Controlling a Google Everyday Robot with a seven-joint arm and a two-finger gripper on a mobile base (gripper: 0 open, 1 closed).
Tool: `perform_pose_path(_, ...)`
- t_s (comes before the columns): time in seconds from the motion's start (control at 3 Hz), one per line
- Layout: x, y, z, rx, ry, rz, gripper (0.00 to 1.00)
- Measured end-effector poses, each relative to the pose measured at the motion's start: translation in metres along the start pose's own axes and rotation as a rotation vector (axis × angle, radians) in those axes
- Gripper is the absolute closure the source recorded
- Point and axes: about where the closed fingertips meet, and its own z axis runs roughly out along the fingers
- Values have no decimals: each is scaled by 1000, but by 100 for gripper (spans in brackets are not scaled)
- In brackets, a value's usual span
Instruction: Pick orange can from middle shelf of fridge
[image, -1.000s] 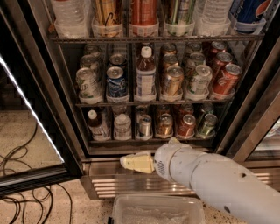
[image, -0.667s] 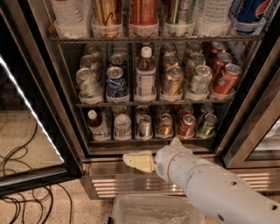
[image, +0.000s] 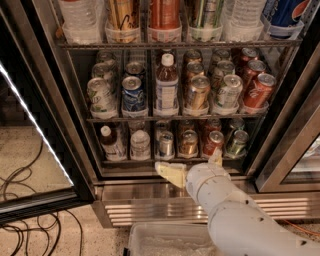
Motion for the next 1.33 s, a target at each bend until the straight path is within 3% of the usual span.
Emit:
perform_pose_path(0.33,-30,-23,-6,74,-108,14,0)
perform_pose_path(1.0,-42,-21,-2,76,-135,-17,0)
perform_pose_path(1.33,-69,-22,8,101,-200,-59,11)
